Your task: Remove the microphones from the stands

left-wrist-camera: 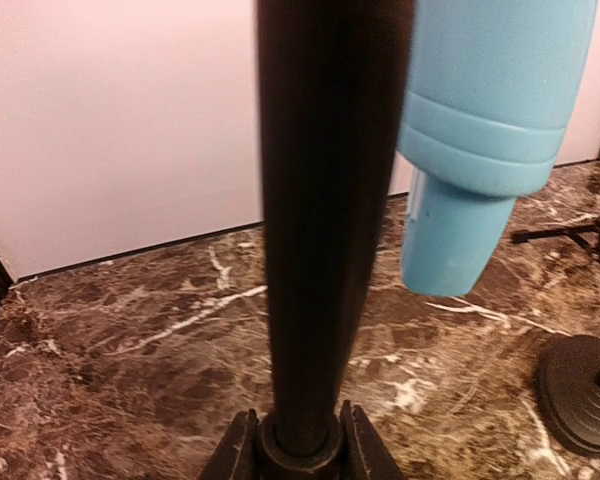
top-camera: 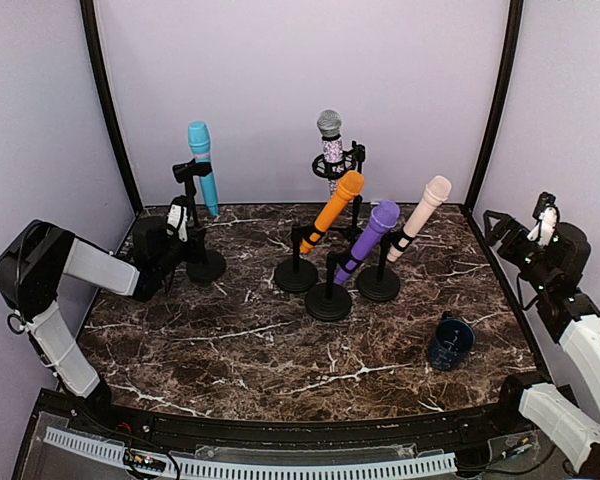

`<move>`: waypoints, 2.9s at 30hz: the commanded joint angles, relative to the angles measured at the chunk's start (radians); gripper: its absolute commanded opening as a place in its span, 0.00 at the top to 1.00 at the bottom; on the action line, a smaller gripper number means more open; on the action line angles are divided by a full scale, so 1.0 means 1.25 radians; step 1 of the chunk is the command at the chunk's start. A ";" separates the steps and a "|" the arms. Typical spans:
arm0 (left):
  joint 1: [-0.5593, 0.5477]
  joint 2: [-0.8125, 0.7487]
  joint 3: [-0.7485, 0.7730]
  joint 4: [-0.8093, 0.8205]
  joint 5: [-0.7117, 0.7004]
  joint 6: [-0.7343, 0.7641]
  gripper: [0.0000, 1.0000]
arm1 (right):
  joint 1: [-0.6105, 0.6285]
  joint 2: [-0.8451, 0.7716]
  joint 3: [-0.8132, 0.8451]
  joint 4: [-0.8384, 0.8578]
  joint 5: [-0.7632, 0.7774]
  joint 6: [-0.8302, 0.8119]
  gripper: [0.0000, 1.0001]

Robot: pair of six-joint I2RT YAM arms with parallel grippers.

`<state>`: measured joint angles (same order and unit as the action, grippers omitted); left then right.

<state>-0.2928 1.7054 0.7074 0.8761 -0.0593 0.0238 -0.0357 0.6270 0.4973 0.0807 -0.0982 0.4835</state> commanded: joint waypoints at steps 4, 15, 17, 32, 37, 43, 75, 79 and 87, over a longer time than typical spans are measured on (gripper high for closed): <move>-0.130 -0.114 -0.080 0.042 -0.076 -0.033 1.00 | -0.001 0.020 0.031 0.027 -0.049 -0.002 0.01; -0.325 -0.268 -0.159 -0.074 -0.091 -0.044 1.00 | -0.001 0.052 0.037 0.053 -0.100 0.025 0.01; -0.359 -0.293 -0.166 -0.103 -0.096 -0.044 1.00 | -0.002 0.061 0.048 0.053 -0.111 0.027 0.01; -0.653 -0.332 -0.171 -0.177 -0.266 -0.080 1.00 | 0.010 0.098 0.079 0.070 -0.165 0.058 0.01; -0.689 -0.331 -0.166 -0.171 -0.254 -0.134 1.00 | 0.019 0.105 0.093 0.059 -0.171 0.053 0.01; -0.704 -0.321 -0.159 -0.160 -0.219 -0.212 1.00 | 0.024 0.108 0.092 0.056 -0.164 0.052 0.01; -0.719 -0.404 -0.179 -0.317 -0.278 -0.229 0.18 | 0.083 0.168 0.276 -0.047 -0.161 -0.031 0.01; -0.714 -0.452 -0.192 -0.361 -0.286 -0.232 0.12 | 0.100 0.205 0.336 -0.061 -0.164 -0.051 0.01; -0.543 -0.600 -0.222 -0.474 -0.107 -0.255 0.10 | 0.205 0.329 0.542 -0.177 -0.180 -0.127 0.01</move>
<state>-1.0595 1.0523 0.4580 0.3805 -0.2943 -0.2752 0.1459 0.9909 1.0542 -0.0826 -0.2977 0.3946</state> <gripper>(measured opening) 0.903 0.986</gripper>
